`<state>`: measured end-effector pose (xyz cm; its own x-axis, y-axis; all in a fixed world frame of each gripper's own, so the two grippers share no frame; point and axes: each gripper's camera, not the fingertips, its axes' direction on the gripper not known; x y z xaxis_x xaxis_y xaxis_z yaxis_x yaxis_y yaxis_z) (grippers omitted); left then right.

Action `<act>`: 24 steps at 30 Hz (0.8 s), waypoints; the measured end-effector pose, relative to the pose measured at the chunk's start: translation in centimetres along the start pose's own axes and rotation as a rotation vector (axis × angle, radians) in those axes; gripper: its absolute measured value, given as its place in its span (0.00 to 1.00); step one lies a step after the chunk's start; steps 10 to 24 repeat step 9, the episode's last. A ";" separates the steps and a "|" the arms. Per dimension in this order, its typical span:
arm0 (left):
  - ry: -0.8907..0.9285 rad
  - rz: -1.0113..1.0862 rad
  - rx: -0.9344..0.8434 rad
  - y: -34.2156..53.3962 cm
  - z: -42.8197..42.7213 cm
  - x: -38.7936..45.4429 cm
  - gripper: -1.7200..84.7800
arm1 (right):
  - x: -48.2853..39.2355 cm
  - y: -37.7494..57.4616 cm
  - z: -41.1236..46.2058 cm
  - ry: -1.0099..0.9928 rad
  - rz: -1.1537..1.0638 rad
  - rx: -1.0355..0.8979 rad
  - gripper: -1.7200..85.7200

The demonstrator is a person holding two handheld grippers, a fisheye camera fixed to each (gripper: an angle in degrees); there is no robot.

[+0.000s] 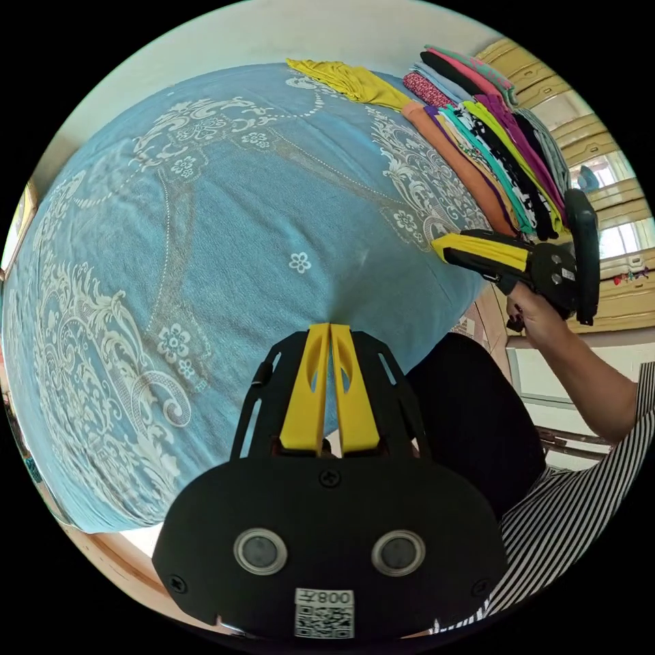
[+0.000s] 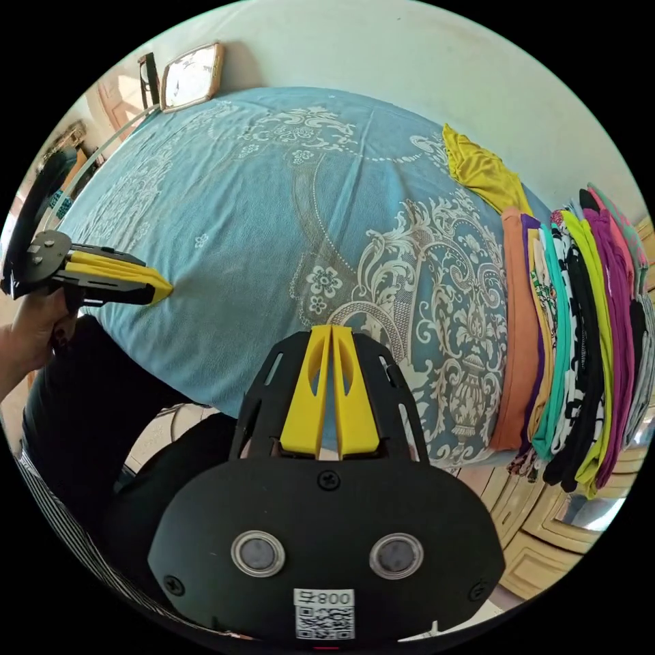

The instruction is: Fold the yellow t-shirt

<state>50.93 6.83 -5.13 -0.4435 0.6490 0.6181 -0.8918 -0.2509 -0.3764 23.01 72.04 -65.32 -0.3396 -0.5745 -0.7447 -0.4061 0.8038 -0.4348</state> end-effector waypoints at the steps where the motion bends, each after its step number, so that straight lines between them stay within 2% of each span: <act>1: 0.020 -0.023 -0.016 0.0 -0.6 0.0 0.02 | -0.4 -0.1 -0.6 0.009 0.029 -0.024 0.02; 3: 0.043 -0.011 -0.040 -0.1 -1.5 0.2 0.02 | -0.1 -0.5 -1.8 -0.031 0.051 -0.079 0.02; 5: 0.075 -0.019 -0.068 0.0 -2.7 0.3 0.02 | 1.9 0.1 -5.2 -0.176 0.113 -0.030 0.02; 9: 0.057 -0.028 -0.087 0.3 -4.6 1.6 0.02 | 7.4 2.6 -13.8 -0.065 0.286 0.168 0.03; 24: 0.057 -0.028 -0.087 0.3 -4.6 1.6 0.02 | 7.4 2.6 -13.8 -0.065 0.286 0.168 0.03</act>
